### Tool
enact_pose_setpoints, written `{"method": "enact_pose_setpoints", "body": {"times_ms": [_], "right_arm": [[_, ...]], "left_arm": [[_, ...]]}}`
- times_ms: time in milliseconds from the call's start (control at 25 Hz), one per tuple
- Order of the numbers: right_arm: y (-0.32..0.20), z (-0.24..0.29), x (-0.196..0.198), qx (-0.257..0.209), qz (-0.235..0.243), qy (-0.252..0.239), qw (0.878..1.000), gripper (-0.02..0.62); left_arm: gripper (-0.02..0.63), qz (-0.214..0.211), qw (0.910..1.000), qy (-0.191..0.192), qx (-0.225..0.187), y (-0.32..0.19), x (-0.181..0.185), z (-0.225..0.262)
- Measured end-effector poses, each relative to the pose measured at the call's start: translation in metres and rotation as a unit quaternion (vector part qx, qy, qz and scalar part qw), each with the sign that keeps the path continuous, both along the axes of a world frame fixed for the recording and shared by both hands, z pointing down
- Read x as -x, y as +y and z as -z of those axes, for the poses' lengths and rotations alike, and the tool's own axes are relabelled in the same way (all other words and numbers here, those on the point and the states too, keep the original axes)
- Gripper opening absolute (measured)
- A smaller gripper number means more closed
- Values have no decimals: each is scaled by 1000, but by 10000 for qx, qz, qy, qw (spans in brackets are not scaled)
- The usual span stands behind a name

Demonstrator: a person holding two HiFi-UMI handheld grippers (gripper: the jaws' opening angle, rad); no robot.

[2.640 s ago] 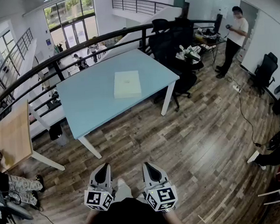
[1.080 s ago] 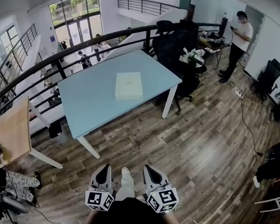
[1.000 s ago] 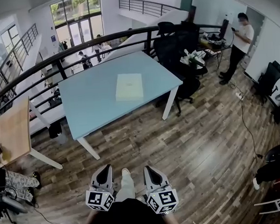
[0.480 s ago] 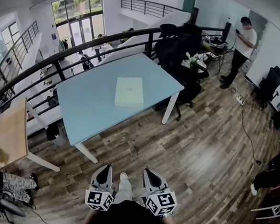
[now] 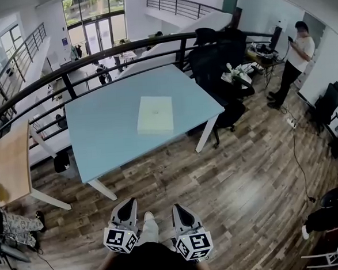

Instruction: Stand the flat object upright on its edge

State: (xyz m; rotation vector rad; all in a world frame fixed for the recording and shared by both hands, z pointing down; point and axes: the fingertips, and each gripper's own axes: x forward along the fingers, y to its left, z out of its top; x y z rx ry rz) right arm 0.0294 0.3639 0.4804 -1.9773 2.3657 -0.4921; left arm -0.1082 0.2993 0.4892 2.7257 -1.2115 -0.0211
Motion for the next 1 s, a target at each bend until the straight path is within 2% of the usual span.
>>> {"method": "enact_pose_setpoints", "body": {"times_ms": [320, 1000], "right_arm": [[-38, 2, -6, 88, 23, 7, 10000, 8], [-130, 10, -19, 58, -139, 94, 9998, 8]], "left_arm": [[3, 59, 9999, 1, 91, -41, -5, 1], [3, -128, 9999, 83, 71, -138, -20, 5]]}}
